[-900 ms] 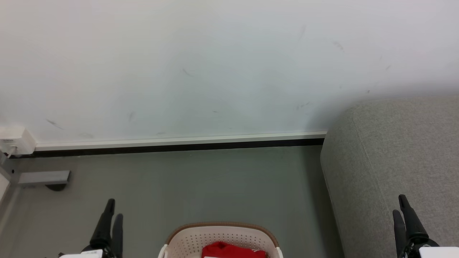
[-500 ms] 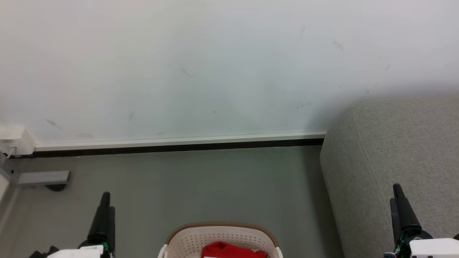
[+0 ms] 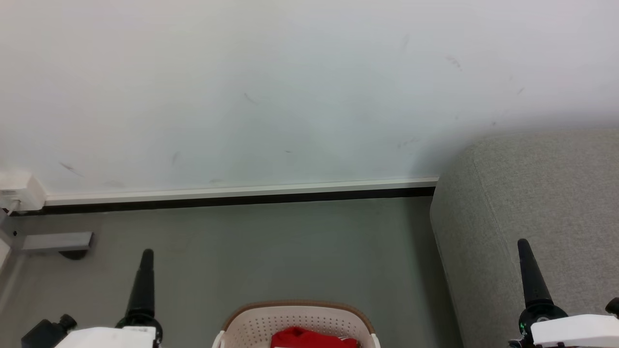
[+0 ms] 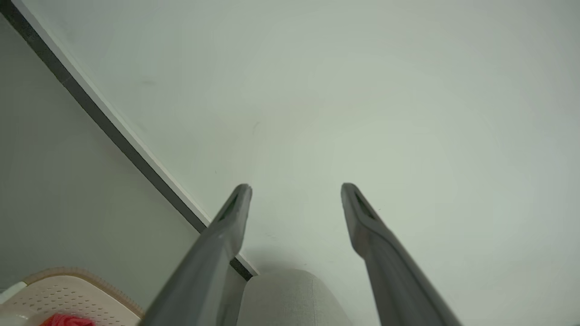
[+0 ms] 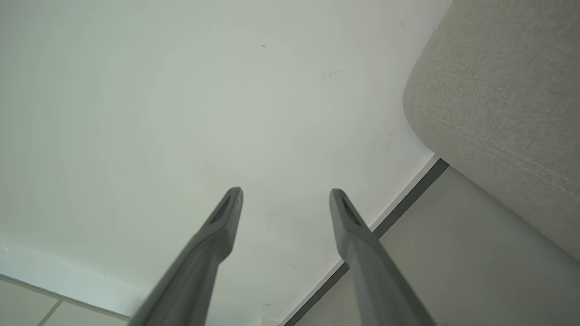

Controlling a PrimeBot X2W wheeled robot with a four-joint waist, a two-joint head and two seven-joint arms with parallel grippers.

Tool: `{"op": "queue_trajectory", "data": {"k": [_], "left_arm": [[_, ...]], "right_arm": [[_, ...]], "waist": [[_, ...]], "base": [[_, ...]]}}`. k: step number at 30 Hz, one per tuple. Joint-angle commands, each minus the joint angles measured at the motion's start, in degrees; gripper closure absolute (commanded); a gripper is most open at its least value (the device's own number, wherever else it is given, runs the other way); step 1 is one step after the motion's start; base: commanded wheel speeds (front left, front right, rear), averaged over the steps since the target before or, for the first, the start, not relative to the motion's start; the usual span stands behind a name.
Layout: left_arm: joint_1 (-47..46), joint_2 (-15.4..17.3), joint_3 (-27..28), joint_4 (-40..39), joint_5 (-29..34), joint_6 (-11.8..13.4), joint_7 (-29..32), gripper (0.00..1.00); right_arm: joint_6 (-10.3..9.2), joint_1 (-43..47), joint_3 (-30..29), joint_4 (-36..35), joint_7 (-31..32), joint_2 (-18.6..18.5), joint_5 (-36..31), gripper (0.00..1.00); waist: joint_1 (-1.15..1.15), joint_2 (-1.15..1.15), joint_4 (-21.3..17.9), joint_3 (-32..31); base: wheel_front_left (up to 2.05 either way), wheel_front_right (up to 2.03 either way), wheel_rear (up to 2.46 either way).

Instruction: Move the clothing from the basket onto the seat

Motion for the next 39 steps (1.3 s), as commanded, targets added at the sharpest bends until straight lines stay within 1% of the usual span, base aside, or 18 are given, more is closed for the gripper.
{"op": "queue_trajectory", "data": {"k": [1, 8, 18, 25, 26, 32, 39], "left_arm": [[-0.6, 0.4, -0.1, -1.4, 3.6, 0.1, -0.7, 0.0], [0.0, 0.5, -0.9, -2.2, 13.7, 1.6, -2.1, 0.0], [0.5, 0.5, -1.4, -2.8, 25.8, 3.4, -3.9, 0.0], [1.1, 0.6, -1.3, -2.3, 31.8, 4.2, -5.1, 0.0], [1.1, 0.6, -1.3, -2.3, 31.8, 4.2, -5.1, 0.0], [1.3, 1.1, -1.6, -1.6, 36.8, 4.9, -6.1, 0.0], [1.4, 1.4, -1.8, -1.5, 41.2, 5.6, -7.1, 0.0]], "right_arm": [[-0.03, -1.7, 0.6, -1.1, -0.7, -0.8, -2.8, 0.0], [-0.04, -2.0, 2.2, -0.6, -2.1, -1.8, -11.6, 0.0], [-0.05, -2.4, 3.6, -0.8, -3.9, -2.6, -23.4, 0.0], [-0.06, -2.1, 5.0, 0.0, -5.1, -3.2, -30.1, 0.0], [-0.06, -2.1, 5.0, 0.0, -5.1, -3.2, -30.1, 0.0], [-0.06, -2.3, 5.7, 0.2, -6.1, -3.4, -34.7, 0.0], [-0.07, -2.4, 6.6, 0.9, -7.1, -3.6, -39.1, 0.0]], "waist": [[0.0, 0.0, 0.0, 0.0], [0.0, 0.0, -0.1, -0.1], [0.0, 0.0, -0.2, -0.3], [0.0, 0.0, -0.3, -0.6], [0.0, 0.0, -0.3, -0.6], [0.0, 0.0, -0.3, -0.8], [0.0, 0.0, -0.3, -0.9]], "base": [[0.0, 0.0, 0.0], [0.0, 0.0, 0.0], [0.0, 0.0, 0.0], [0.0, 0.0, 0.0], [0.0, 0.0, 0.0], [0.0, 0.0, 0.0], [0.0, 0.0, 0.0]]}}
